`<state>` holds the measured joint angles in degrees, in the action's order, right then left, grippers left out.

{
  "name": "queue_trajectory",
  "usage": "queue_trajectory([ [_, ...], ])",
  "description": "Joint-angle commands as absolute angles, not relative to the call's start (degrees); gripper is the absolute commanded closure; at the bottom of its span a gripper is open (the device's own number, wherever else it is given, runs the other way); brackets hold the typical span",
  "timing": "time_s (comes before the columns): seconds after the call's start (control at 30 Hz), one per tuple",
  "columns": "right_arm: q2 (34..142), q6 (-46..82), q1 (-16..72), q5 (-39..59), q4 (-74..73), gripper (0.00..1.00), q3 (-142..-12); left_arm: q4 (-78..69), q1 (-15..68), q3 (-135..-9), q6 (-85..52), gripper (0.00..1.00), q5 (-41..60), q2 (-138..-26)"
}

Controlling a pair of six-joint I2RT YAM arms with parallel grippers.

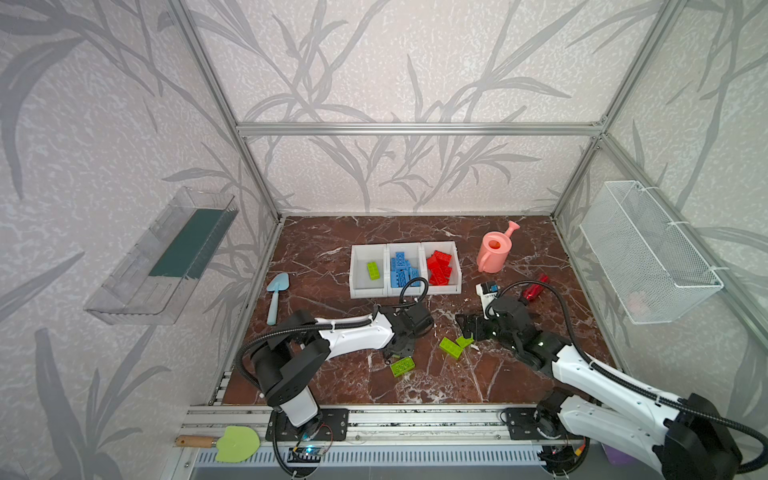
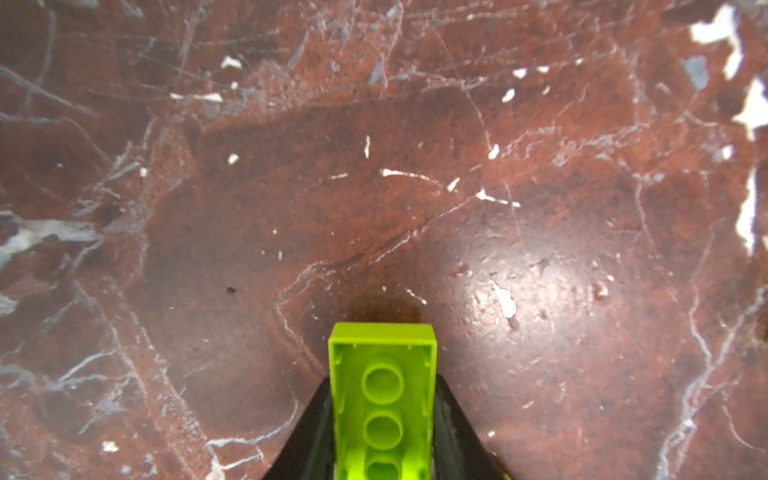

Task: Sort the legos into containers by color
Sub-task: 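Carry the green brick with left gripper and drop it beside the other green brick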

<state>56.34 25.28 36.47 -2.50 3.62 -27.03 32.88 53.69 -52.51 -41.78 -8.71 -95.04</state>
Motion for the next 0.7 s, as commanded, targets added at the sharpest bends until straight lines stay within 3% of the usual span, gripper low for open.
queue_trajectory([
  [0.0, 56.6, 25.6, 36.3, -2.0, 2.2, 0.15, -26.4, 36.9, 53.7, -54.4, -43.3, 0.68, -13.5, -94.5],
  [0.3, 56.6, 26.6, 36.3, 0.1, 0.6, 0.15, -25.4, 42.7, 52.0, -60.5, -40.7, 0.69, -17.9, -88.6],
  [0.67, 58.0, 27.6, 36.3, 2.1, -2.5, 0.15, -23.7, 45.7, 35.6, -70.8, -32.5, 0.69, -11.7, -84.8],
])
